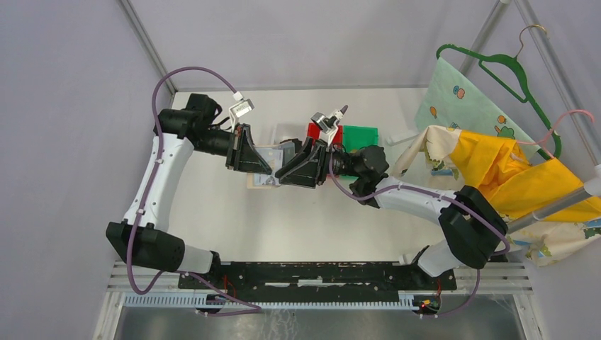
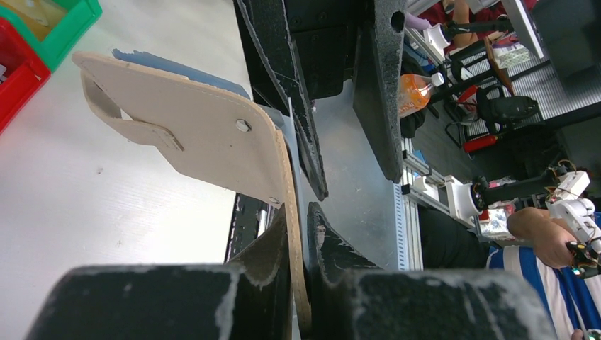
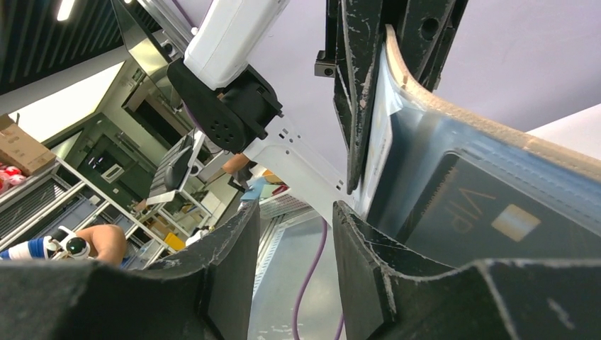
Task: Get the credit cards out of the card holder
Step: Remove the credit card from the card holder.
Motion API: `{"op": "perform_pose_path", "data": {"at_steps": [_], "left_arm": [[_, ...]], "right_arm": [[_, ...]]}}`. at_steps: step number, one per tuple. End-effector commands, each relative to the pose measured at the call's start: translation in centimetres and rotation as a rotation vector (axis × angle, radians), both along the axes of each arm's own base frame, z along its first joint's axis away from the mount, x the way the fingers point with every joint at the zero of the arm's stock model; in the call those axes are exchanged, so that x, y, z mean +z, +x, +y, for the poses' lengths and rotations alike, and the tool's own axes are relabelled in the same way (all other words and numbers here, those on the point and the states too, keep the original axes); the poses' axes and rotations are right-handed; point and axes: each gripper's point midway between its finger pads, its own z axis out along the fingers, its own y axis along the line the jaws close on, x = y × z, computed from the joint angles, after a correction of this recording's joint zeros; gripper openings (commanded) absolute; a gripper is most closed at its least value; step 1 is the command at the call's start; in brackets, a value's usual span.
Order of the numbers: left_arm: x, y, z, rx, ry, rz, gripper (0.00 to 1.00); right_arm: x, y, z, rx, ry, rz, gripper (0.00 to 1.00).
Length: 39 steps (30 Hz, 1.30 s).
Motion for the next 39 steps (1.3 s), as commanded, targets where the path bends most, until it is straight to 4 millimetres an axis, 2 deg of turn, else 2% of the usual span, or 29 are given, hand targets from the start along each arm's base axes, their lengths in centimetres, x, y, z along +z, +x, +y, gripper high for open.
{"op": "perform_pose_path", "data": {"at_steps": [1, 6, 10, 13, 20, 28, 31, 33, 39], "left_arm": [[3.1, -1.6, -0.2, -0.021, -0.086, -0.053, 0.04], [3.4, -1.7, -0.3, -0.024, -0.093, -0.062, 0.04], [3.6, -1.7, -0.3, -0.025, -0.101, -0.058, 0.04], [3.5, -1.7, -0.3, -0.025, -0.100, -0.057, 0.04], [3.2, -1.5, -0.3, -0.022, -0.090, -0.049, 0.05], [2.7, -1.2, -0.2, -0.020, -0.077, -0.056, 0.06], [2.6, -1.2, -0.2, -0.019, -0.075, -0.053, 0.09], [2.7, -1.3, -0.2, -0.020, -0.075, -0.058, 0.10], [3.0, -1.5, -0.2, -0.021, -0.081, -0.061, 0.20]], "right_arm": [[1.7, -0.4, -1.3, -0.012, 0.039, -0.084, 0.47], [0.0, 1.0, -2.5, -0.078, -0.022, -0.079, 0.49], [-1.0, 1.8, -2.3, -0.115, -0.068, -0.084, 0.50], [-0.5, 1.7, -2.1, -0.102, -0.046, -0.084, 0.50], [1.8, -0.7, -1.6, -0.003, 0.061, -0.108, 0.53], [2.5, -0.7, -0.8, 0.015, 0.084, -0.101, 0.50], [2.5, -0.3, -0.3, 0.015, 0.083, -0.080, 0.44], [2.6, 0.0, 0.0, 0.018, 0.087, -0.066, 0.37], [2.6, 0.2, 0.3, 0.044, 0.097, -0.026, 0.07]]}}
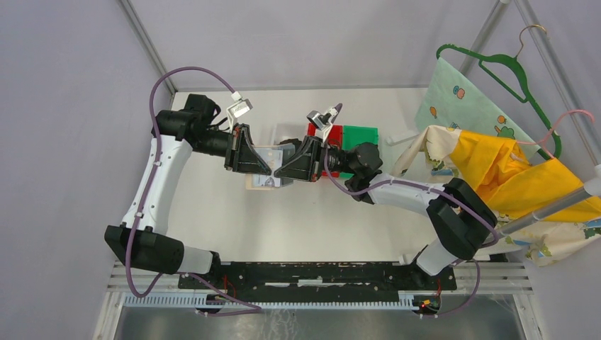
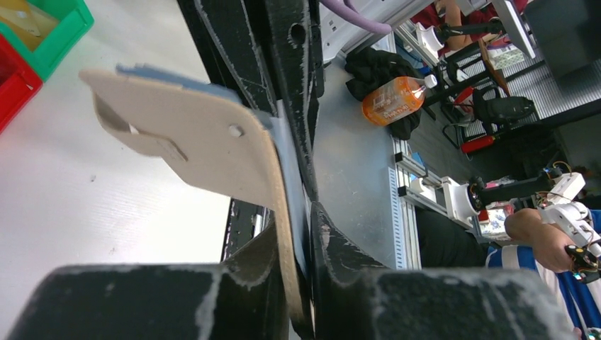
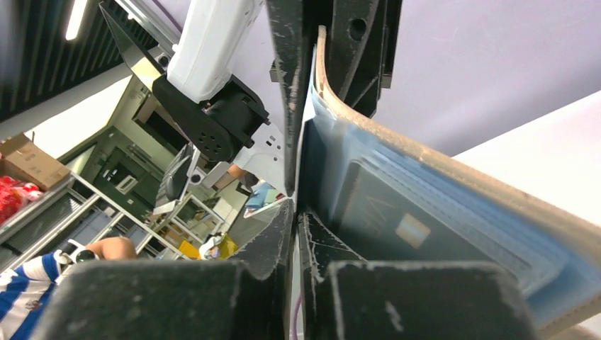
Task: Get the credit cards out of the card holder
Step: Remove the credit card from the card holder, then place the credit card in the storage box.
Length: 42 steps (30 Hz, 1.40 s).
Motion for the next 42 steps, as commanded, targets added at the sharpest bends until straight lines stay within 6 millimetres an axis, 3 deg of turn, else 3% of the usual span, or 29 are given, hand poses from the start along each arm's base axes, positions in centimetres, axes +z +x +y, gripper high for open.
{"op": "perform_pose_path", "data": {"at_steps": [1, 6, 9, 17, 24, 28, 34, 42], "left_arm": [[2.3, -0.9, -0.2, -0.014, -0.058, -0.048, 0.22], [2.4, -1.0, -0.1, -0.014, -0.056, -0.064, 0.23], [2.3, -0.8, -0.1, -0.012, -0.048, -0.065, 0.17], [2.2, -0.4, -0.1, -0.008, -0.030, -0.089, 0.12], [2.4, -0.5, 0.1, -0.007, -0.019, -0.150, 0.09], [2.6, -0.2, 0.4, 0.017, 0.020, -0.235, 0.04], [2.9, 0.4, 0.7, 0.094, 0.062, -0.283, 0.06], [3.2, 0.0, 0.8, 0.104, 0.071, -0.307, 0.07]], "right_arm": [[3.4, -1.2, -0.7, 0.035, 0.106, -0.069, 0.03], [2.3, -0.6, -2.3, -0.022, 0.083, -0.067, 0.00], [1.4, 0.1, -3.9, -0.081, 0.054, -0.078, 0.00], [-2.3, 1.7, -9.1, -0.237, -0.055, -0.076, 0.00], [-7.7, 7.6, -12.8, -0.481, -0.277, -0.023, 0.00], [-11.2, 12.2, -13.3, -0.609, -0.488, -0.029, 0.00], [-16.3, 18.0, -13.2, -0.691, -0.692, 0.016, 0.00], [-20.0, 22.7, -12.4, -0.744, -0.852, 0.071, 0.00]]}}
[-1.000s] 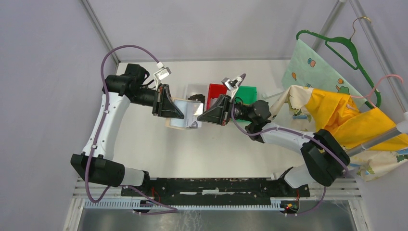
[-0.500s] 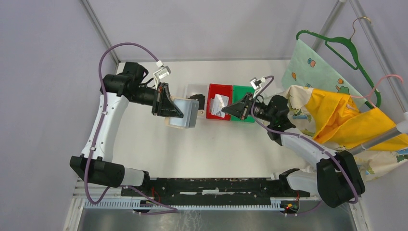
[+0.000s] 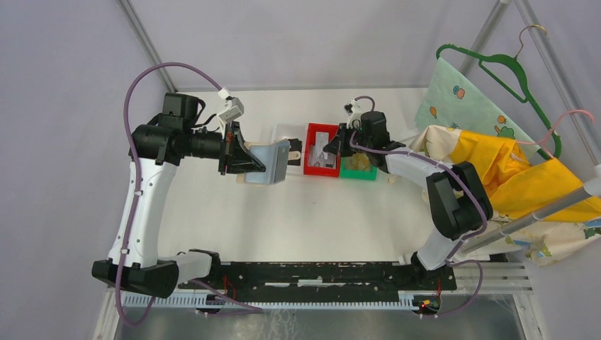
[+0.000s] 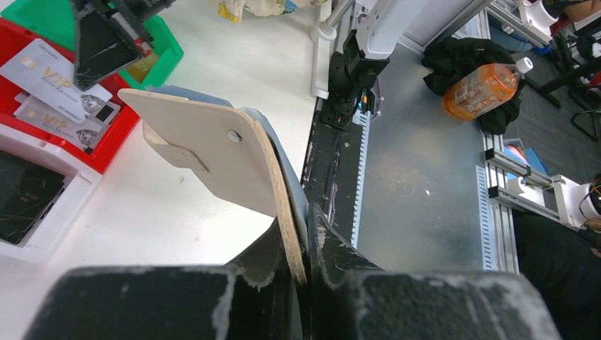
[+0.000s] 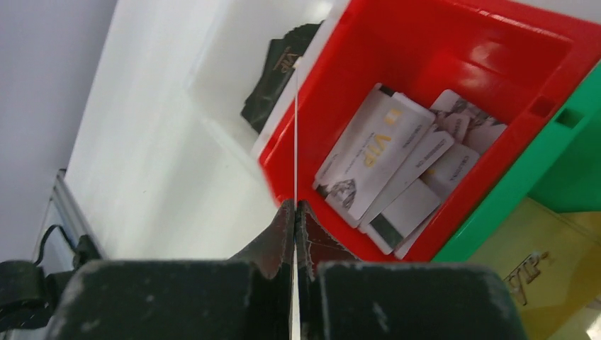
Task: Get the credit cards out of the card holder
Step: Place the credit card in the storage box.
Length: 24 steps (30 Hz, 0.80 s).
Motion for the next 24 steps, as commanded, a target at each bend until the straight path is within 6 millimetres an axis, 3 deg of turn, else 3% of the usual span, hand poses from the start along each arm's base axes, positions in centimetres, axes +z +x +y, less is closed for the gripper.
{"op": "perform_pose_path", "data": {"at_steps": [1, 14, 17, 20, 24], "left_arm": [[0.9, 0.3, -0.2, 0.007, -0.019, -0.022, 0.07], [2.2, -0.8, -0.6, -0.041, -0.079, -0.019, 0.07], [2.2, -0.9, -0.7, -0.047, -0.085, -0.013, 0.07], [2.5, -1.2, -0.7, -0.056, -0.095, -0.035, 0.07], [2.9, -1.4, -0.7, -0.063, -0.104, -0.065, 0.07]], "right_arm": [[0.0, 3.0, 0.5, -0.036, -0.108, -0.036, 0.00], [-1.6, 4.8, 1.4, -0.068, -0.205, -0.032, 0.12], [-1.7, 4.9, 1.3, -0.077, -0.222, -0.028, 0.20], [-0.4, 5.0, 0.4, -0.106, -0.265, -0.065, 0.34], [3.2, 5.0, -0.7, -0.137, -0.281, -0.144, 0.43]]}}
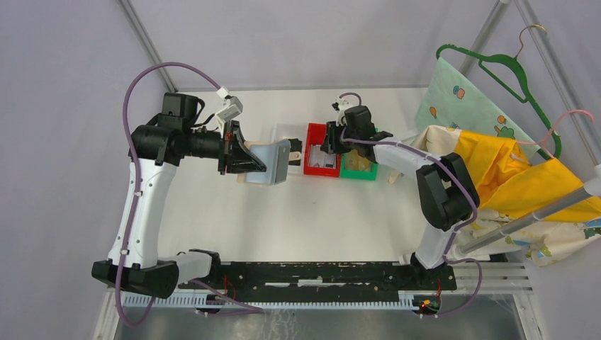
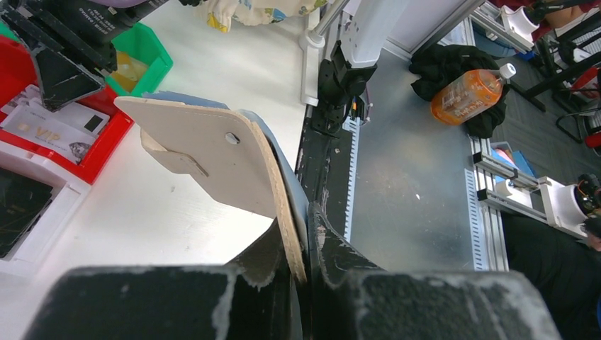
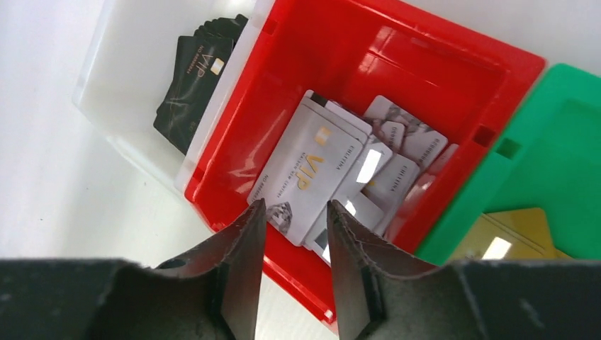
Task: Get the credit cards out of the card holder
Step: Place the credit card in the storage box, then remove the credit card from the card holder.
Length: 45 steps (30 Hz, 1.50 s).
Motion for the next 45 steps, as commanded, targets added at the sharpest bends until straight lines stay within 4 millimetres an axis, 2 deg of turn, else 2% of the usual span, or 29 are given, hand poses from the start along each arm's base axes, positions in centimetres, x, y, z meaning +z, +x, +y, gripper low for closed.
{"op": "perform_pose_path", "data": {"at_steps": [1, 3, 5, 8, 11, 14, 16, 18, 21, 24, 28, 32, 39, 40, 43, 45], "left_arm": [[2.4, -1.1, -0.5, -0.051, -0.078, -0.076, 0.07], [2.7, -1.2, -0.5, -0.057, -0.087, -0.081, 0.06], [3.0, -1.4, -0.6, -0.069, -0.098, -0.097, 0.06], [3.6, -1.6, -0.7, -0.088, -0.125, -0.113, 0.06], [4.1, -2.2, -0.8, -0.113, -0.156, -0.111, 0.06], [4.4, -2.9, -0.8, -0.139, -0.182, -0.108, 0.06], [4.8, -3.4, -0.9, -0.157, -0.196, -0.123, 0.05], [5.2, -3.9, -1.0, -0.177, -0.207, -0.150, 0.04], [5.6, -4.8, -1.2, -0.202, -0.215, -0.198, 0.03], [5.8, -5.4, -1.3, -0.213, -0.213, -0.227, 0.03], [6.2, -6.0, -1.3, -0.220, -0.217, -0.248, 0.03], [6.5, -6.1, -1.4, -0.220, -0.221, -0.244, 0.03], [6.5, -6.2, -1.4, -0.220, -0.221, -0.245, 0.03], [6.5, -6.2, -1.4, -0.218, -0.219, -0.243, 0.03], [6.4, -5.9, -1.4, -0.209, -0.212, -0.245, 0.03], [6.2, -5.6, -1.4, -0.198, -0.203, -0.254, 0.03]], "right_arm": [[8.3, 1.1, -0.9, -0.026, -0.004, -0.199, 0.46], [11.1, 0.0, -0.5, 0.010, 0.052, -0.252, 0.52], [14.1, -2.1, 0.5, 0.077, 0.172, -0.306, 0.62], [17.4, -6.7, 2.0, 0.191, 0.385, -0.343, 0.74], [18.8, -12.3, 3.1, 0.308, 0.539, -0.351, 0.83], [20.9, -17.4, 3.2, 0.407, 0.756, -0.368, 0.88], [21.6, -19.9, 2.9, 0.444, 0.848, -0.370, 0.90], [22.5, -21.5, 3.2, 0.478, 0.893, -0.395, 0.92], [23.9, -23.4, 3.8, 0.539, 0.952, -0.426, 0.96], [26.1, -24.9, 3.5, 0.590, 1.076, -0.452, 0.98], [28.5, -25.5, 3.5, 0.626, 1.206, -0.473, 0.98], [29.6, -25.3, 4.5, 0.665, 1.284, -0.455, 0.98], [32.1, -27.0, 5.0, 0.778, 1.426, -0.458, 0.98], [32.5, -27.4, 4.6, 0.791, 1.444, -0.470, 0.96], [33.0, -28.2, 3.1, 0.784, 1.512, -0.502, 0.75], [32.7, -28.5, 2.5, 0.764, 1.510, -0.518, 0.67]]}}
